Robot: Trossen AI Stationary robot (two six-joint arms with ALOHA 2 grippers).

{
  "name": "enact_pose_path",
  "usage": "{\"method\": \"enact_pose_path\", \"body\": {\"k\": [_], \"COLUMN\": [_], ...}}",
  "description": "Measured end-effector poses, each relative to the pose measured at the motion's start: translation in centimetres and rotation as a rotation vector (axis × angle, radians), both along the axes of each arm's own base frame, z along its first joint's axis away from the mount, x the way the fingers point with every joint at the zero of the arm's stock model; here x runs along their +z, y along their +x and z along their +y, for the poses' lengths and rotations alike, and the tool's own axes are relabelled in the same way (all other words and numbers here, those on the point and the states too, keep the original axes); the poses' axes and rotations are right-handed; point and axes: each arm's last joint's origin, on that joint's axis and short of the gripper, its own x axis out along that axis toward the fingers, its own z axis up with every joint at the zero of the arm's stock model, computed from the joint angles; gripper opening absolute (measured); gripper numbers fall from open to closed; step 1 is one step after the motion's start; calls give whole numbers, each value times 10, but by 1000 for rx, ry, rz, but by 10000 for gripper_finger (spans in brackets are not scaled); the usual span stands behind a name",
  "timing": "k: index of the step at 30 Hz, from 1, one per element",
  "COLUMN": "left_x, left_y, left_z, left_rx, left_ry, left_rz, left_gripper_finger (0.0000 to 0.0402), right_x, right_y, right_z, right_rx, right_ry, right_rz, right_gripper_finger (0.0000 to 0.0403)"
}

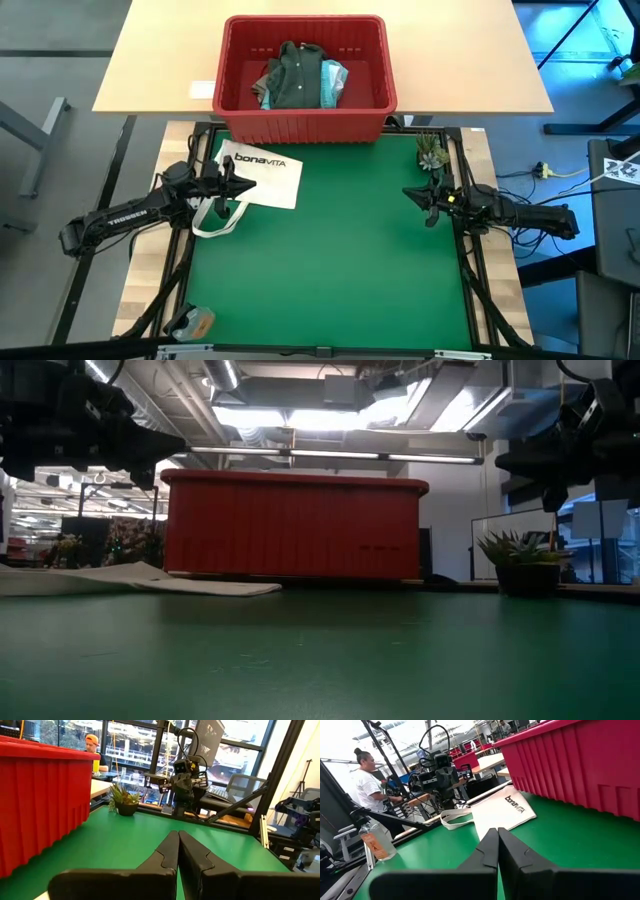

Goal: Fold Laundry from Bin
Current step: Return to Home Position

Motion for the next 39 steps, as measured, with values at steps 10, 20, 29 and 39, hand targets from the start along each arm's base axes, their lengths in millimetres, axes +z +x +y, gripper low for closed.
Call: {"method": "enact_pose_path", "body": {"k": [10, 20, 29, 39], "left_x": [5, 19, 24, 24], "left_y": [-2, -10, -14, -14], "left_z": [-8, -25, -34, -37], "left_rx": [-33, -139, -213, -253], "left_ry": [26, 88, 106, 103], "left_rz": [-53, -205, -272, -279], "left_gripper_finger": [0, 0, 0, 0], "right_x": [0, 0, 0, 0], "right_y": [0, 0, 0, 0], "right_z": [0, 0, 0, 0], "right_rx": [0, 1, 0, 0], "right_ry": [-29, -56, -138, -242], "right_rz": [9, 18, 44, 76], "right_gripper_finger": [1, 1, 1, 1]}}
